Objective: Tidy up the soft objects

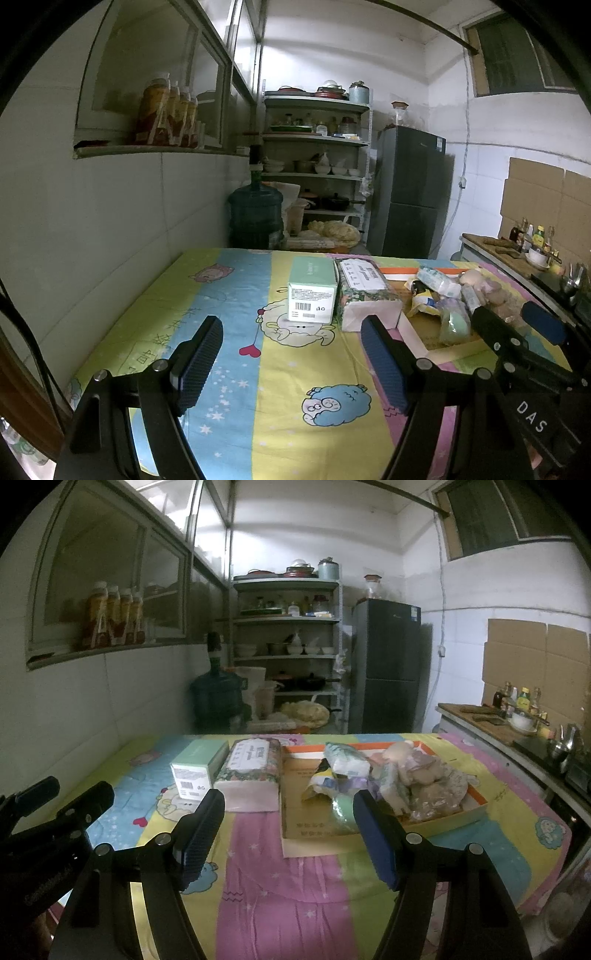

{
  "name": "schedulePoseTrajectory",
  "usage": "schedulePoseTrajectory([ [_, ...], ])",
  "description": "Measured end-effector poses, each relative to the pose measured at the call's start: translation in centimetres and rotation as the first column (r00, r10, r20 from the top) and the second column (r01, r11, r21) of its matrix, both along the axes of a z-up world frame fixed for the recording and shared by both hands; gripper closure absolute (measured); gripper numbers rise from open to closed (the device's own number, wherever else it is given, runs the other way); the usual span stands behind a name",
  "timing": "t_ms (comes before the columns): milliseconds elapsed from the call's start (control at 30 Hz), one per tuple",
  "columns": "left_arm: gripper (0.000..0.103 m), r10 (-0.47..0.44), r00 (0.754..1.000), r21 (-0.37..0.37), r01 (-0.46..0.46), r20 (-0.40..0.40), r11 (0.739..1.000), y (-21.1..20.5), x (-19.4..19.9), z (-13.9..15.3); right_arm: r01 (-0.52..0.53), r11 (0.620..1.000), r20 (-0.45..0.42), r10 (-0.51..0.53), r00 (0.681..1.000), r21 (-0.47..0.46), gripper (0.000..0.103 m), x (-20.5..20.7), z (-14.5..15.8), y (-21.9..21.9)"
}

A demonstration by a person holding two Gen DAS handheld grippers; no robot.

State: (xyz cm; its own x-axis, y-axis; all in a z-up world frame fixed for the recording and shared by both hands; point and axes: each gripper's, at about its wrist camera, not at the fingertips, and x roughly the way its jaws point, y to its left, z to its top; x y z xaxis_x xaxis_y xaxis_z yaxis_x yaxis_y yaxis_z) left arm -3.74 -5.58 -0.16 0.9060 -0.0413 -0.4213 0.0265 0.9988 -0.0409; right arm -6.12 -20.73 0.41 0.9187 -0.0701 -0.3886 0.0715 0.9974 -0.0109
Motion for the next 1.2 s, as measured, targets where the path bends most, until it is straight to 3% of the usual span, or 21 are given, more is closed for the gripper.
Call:
schedulePoseTrajectory([
  [1200, 0.026, -0.009, 1.0, 0.0, 0.009, -0.017, 1.0, -1.4, 0.2, -0.3, 0.015, 1.0, -0.007, -0.015, 1.0, 0.015, 0.029, -0.4, -0.3, -0.9],
])
